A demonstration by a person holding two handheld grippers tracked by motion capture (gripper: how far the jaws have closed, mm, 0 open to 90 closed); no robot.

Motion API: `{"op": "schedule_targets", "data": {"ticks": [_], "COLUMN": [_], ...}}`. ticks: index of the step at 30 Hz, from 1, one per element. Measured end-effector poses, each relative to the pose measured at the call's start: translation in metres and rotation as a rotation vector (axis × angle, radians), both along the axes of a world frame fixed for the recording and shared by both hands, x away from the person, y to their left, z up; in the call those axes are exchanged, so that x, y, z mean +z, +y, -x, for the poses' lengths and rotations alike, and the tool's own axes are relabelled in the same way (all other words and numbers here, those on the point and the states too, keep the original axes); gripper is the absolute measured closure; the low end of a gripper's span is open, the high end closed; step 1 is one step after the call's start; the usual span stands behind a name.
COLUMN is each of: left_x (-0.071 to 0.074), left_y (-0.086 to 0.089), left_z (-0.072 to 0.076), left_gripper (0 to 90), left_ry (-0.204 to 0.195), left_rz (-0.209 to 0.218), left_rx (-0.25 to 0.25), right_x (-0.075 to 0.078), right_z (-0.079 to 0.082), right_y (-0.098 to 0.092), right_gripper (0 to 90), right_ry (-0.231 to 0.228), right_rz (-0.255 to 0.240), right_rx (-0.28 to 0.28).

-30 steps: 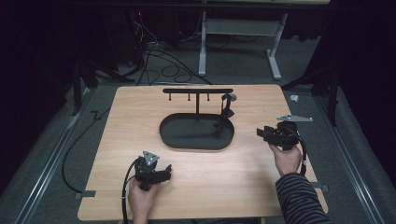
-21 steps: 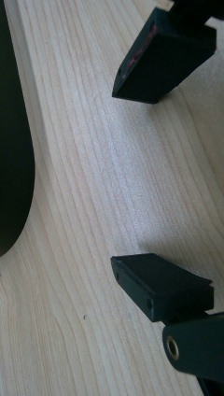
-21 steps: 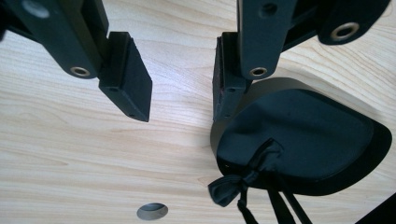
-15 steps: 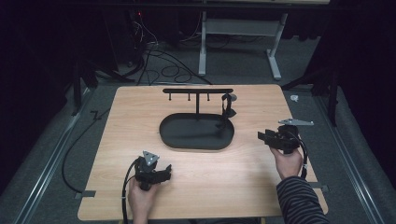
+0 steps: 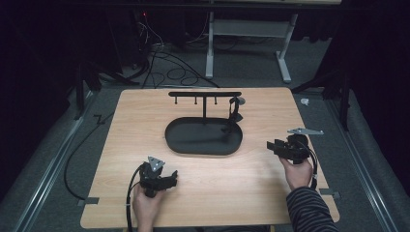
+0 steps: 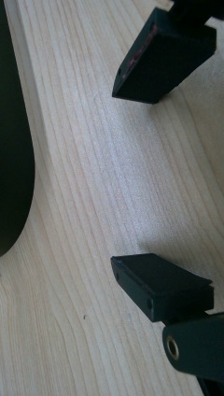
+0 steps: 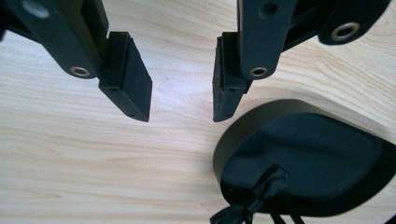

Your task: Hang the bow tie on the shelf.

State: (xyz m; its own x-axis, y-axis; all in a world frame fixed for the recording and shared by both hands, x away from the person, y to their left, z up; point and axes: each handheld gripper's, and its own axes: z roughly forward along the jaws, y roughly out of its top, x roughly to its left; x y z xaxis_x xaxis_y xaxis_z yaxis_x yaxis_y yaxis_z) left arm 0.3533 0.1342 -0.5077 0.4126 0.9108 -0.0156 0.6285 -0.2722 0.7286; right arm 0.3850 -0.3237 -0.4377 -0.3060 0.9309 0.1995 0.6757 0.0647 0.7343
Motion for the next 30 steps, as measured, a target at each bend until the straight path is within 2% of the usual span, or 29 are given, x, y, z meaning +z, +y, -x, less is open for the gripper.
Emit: {"op": "schedule_targets", "data": {"ticks": [21,30], "left_x": [0.0,0.0], "left_y": [0.0,0.0], "left_z": [0.0,0.0], "left_gripper": [16.4,16.4], "left_ry": [0.0,0.0], "left_rz": [0.0,0.0], "left_rx": [0.0,0.0], "right_x": [-0.02,-0.032], "right_z": [0.005,0.006], "right_y": [0.0,0.002], "right_gripper": [59.8,59.4], "right_ry": [0.038,0.053], "right_rz": [0.012,0.041], "right_rx": [-0.01,-0.015]}}
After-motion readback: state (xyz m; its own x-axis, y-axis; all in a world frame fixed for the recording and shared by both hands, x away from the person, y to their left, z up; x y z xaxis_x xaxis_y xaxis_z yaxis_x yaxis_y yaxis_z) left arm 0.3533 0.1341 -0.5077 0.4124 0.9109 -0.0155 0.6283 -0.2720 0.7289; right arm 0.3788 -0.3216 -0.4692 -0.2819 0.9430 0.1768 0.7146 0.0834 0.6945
